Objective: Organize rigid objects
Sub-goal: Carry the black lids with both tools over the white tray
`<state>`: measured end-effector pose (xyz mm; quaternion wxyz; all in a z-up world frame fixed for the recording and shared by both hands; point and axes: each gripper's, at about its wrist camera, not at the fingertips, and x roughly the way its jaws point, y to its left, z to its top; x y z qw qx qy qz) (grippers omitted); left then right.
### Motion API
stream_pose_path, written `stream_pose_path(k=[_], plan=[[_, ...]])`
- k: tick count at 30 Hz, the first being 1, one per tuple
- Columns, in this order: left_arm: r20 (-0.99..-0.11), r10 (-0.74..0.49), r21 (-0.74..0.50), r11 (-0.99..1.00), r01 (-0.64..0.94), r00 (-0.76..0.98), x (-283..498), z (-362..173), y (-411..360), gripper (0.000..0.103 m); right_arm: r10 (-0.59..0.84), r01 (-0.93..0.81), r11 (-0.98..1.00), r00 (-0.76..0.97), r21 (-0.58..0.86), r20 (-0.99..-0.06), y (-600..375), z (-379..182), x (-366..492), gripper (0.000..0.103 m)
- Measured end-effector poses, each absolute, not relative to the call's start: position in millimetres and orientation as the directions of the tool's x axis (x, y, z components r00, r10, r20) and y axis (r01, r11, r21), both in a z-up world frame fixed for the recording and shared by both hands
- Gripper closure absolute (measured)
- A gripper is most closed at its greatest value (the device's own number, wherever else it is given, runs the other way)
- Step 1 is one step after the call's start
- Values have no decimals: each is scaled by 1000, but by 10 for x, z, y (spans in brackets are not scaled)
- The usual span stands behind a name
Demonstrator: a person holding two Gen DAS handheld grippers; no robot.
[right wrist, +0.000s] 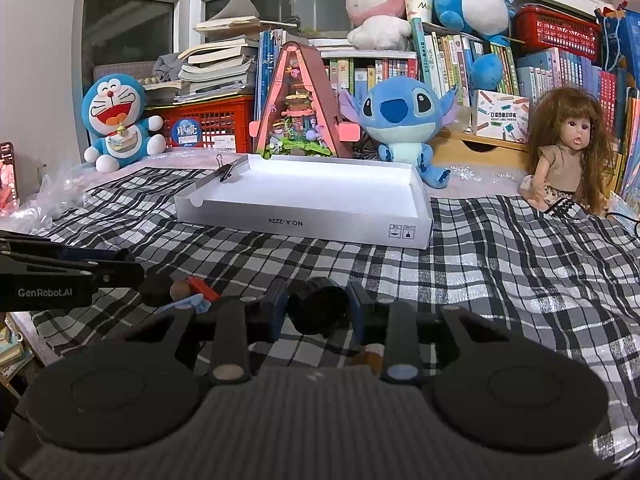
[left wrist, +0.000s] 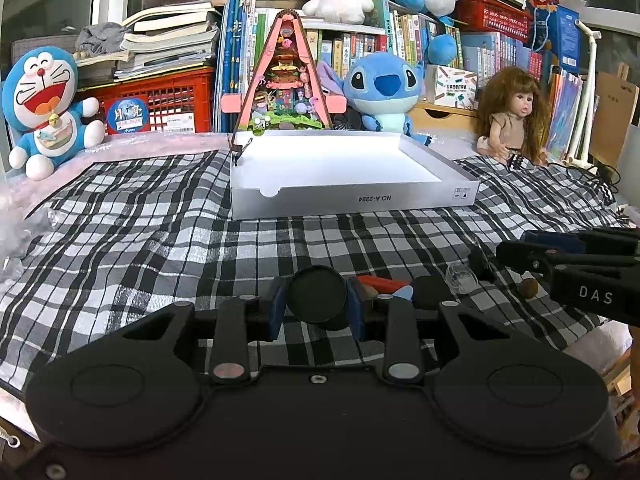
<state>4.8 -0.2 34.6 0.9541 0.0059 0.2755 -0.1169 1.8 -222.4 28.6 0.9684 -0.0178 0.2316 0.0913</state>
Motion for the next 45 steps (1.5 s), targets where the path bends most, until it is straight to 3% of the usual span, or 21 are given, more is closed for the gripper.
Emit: stream_pose_path(k=[32, 45], plan=[[-507, -241, -64, 968, 243, 827, 343, 600, -1, 73, 184, -190, 981, 873, 32, -452, -2173, 433, 211, 65], [-501, -229, -77, 972, 221, 834, 871, 872, -68, 73, 206, -165, 978, 848, 126, -488, -2275, 702, 686, 65]])
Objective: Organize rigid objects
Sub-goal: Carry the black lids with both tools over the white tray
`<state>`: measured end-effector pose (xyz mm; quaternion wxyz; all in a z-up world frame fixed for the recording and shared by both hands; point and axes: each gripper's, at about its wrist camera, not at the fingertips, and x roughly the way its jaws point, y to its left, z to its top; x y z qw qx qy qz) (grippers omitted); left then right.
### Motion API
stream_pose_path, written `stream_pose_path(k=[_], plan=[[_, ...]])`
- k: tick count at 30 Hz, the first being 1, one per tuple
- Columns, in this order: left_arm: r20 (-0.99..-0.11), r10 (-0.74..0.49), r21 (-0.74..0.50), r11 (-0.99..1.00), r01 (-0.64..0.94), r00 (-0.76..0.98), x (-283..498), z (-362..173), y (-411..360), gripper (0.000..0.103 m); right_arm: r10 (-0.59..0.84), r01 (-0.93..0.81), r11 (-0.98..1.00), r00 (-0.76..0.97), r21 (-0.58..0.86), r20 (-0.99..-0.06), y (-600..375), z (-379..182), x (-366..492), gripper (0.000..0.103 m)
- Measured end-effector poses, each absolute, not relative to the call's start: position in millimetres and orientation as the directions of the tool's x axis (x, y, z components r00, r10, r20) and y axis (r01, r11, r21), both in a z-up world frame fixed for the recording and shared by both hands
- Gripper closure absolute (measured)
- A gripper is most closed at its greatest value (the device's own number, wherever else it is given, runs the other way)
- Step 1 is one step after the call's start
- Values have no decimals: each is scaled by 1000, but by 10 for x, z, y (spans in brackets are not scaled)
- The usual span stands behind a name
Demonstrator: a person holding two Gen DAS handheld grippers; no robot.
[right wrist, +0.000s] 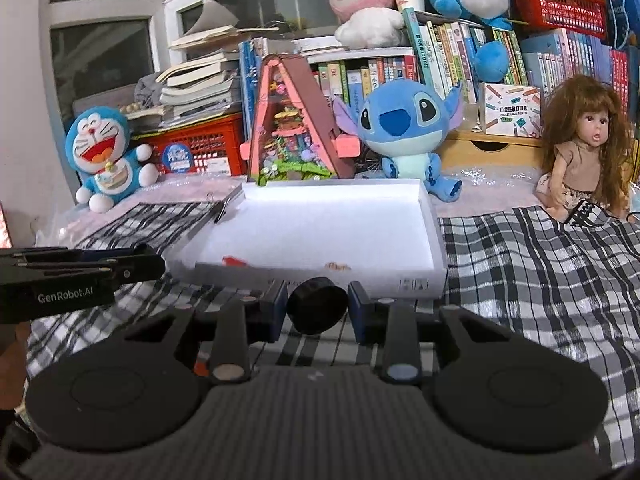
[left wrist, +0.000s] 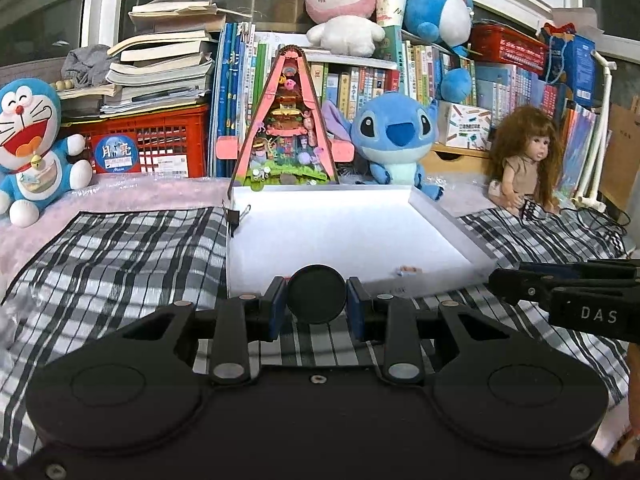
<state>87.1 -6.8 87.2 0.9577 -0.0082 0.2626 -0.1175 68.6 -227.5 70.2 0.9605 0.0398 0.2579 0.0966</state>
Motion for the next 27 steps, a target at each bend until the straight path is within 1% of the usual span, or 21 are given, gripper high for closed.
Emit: stream_pose_path(k=[15, 27], plan=[[-553, -230, -96, 972, 213, 801, 1496, 878, -135, 73, 241, -111, 960, 794, 256, -559, -2372, 759, 1309, 65], [-623, -225, -164, 974, 156, 749, 2112, 788, -89, 73, 244, -40, 947, 737, 320, -630, -2378, 747, 1878, 65]])
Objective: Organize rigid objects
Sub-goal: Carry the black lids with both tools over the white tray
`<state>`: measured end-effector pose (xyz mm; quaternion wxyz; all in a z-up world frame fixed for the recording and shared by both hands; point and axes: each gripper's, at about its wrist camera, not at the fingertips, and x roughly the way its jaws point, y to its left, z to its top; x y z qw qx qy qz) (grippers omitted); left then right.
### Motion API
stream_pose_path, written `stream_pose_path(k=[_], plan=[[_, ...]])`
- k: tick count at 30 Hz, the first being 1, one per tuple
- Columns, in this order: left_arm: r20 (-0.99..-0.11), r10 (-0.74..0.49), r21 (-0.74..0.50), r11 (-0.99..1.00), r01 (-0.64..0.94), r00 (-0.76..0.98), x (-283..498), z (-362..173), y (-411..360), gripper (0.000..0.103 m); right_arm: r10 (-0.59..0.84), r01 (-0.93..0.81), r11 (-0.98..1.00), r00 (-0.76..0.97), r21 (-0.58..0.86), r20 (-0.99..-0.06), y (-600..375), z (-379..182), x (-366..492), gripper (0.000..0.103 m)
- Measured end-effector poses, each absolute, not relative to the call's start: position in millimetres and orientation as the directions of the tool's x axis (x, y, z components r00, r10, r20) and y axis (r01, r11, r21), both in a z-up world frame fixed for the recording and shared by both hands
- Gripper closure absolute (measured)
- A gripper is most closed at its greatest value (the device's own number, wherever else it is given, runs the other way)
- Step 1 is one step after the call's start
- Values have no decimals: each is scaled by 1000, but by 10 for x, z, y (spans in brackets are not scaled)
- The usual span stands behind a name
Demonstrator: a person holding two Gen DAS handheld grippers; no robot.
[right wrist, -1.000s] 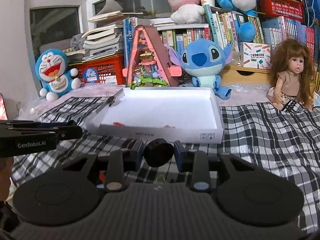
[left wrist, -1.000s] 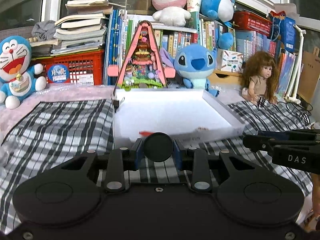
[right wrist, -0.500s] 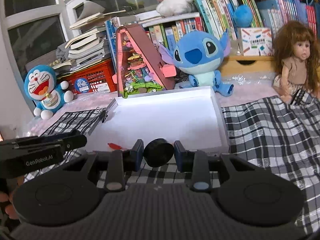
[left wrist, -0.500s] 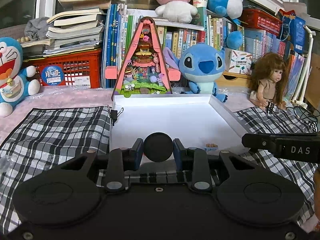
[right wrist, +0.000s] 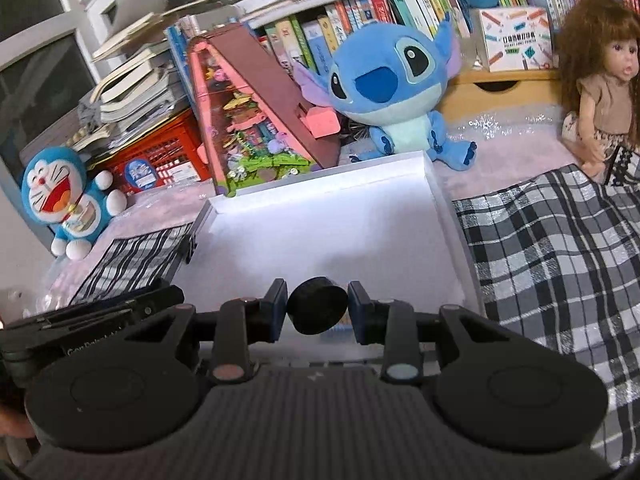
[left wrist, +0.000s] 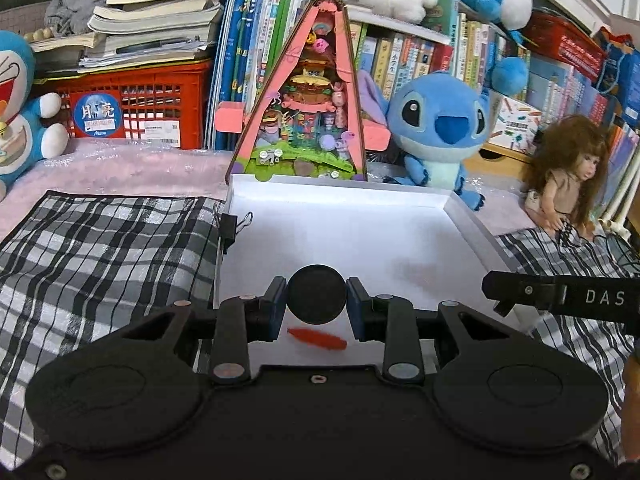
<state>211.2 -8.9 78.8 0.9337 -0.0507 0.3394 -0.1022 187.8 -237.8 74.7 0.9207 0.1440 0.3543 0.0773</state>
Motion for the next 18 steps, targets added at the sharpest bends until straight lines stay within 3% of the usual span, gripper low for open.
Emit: stream_pose_path(k=[18], plan=[[-699, -183, -132, 983, 127, 691, 2511, 447, -240, 73, 162, 65, 959, 674, 277, -721, -2177, 445, 2374, 65]])
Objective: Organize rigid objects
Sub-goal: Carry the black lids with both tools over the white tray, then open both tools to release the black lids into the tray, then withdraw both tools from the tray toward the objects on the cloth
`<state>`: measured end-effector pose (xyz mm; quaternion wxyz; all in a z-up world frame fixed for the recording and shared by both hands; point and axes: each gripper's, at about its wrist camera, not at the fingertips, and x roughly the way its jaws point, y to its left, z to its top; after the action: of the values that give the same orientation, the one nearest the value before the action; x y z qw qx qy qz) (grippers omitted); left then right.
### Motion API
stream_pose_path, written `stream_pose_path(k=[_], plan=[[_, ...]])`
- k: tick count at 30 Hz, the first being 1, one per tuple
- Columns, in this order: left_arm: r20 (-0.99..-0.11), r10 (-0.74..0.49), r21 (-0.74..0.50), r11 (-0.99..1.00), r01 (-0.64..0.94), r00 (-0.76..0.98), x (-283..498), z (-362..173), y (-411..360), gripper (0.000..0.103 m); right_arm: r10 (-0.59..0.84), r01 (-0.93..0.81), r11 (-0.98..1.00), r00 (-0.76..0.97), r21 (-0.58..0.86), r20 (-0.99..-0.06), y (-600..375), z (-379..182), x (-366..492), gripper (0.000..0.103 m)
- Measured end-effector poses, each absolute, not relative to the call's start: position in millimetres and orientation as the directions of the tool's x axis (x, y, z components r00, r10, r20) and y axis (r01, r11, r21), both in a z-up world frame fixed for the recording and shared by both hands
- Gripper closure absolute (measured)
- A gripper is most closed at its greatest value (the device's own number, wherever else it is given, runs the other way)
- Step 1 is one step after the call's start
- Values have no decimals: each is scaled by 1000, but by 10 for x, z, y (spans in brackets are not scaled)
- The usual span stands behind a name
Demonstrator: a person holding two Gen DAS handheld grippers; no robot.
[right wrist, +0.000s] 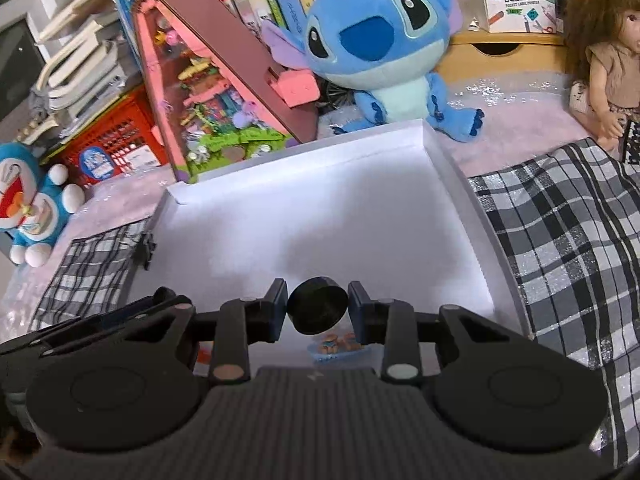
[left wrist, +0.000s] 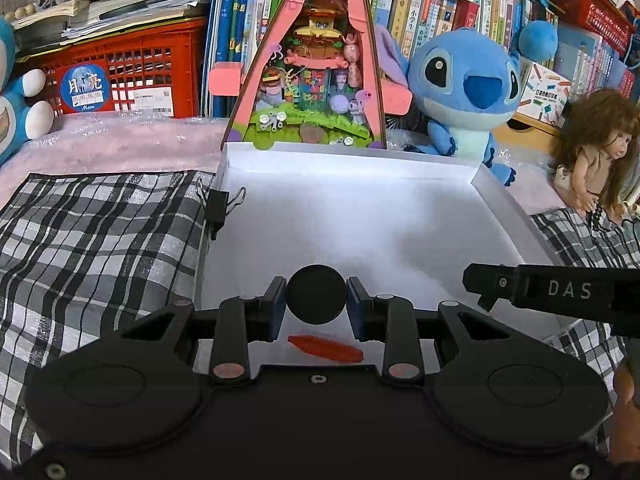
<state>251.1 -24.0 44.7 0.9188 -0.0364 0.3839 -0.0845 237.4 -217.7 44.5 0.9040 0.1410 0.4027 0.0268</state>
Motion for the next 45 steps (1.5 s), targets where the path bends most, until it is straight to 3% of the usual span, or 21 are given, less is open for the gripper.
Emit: stream_pose_path(k=[9, 19, 22, 23, 24, 27, 32, 39, 45], plan=[[-710, -176, -121, 984, 129, 681, 2542, 366, -274, 73, 57, 115, 980, 631, 166, -773, -2084, 389, 2508, 65], [-716, -167, -93, 985, 144, 678, 2540, 293, -299, 73, 47, 118, 982, 609, 149, -792, -2042, 308, 2572, 63], [-708, -163, -81, 985, 150, 687, 2503, 308, -299, 64, 68, 109, 979, 619, 171, -782, -2056, 314, 2556, 59], [-704, -163, -80, 985, 150, 692, 2487, 321, -296, 61, 74, 108, 978, 624, 180, -778, -2065, 318, 2547, 50], [-699, -163, -81, 985, 149, 697, 2470, 336, -289, 60, 79, 107, 976, 629, 187, -773, -2076, 324, 2533, 47], [-686, -162, -84, 986, 143, 710, 2402, 397, -266, 53, 95, 98, 974, 647, 206, -757, -2109, 359, 2482, 44], [-646, -182, -80, 982, 171, 742, 2206, 523, -238, 29, 131, 61, 970, 682, 235, -719, -2173, 457, 2327, 35], [-621, -217, -99, 975, 200, 753, 1926, 642, -160, 23, 169, -3, 970, 729, 244, -663, -2275, 598, 2015, 22], [-592, -236, -93, 970, 226, 770, 1639, 707, -134, 21, 189, -49, 971, 760, 234, -622, -2337, 643, 1718, 17]])
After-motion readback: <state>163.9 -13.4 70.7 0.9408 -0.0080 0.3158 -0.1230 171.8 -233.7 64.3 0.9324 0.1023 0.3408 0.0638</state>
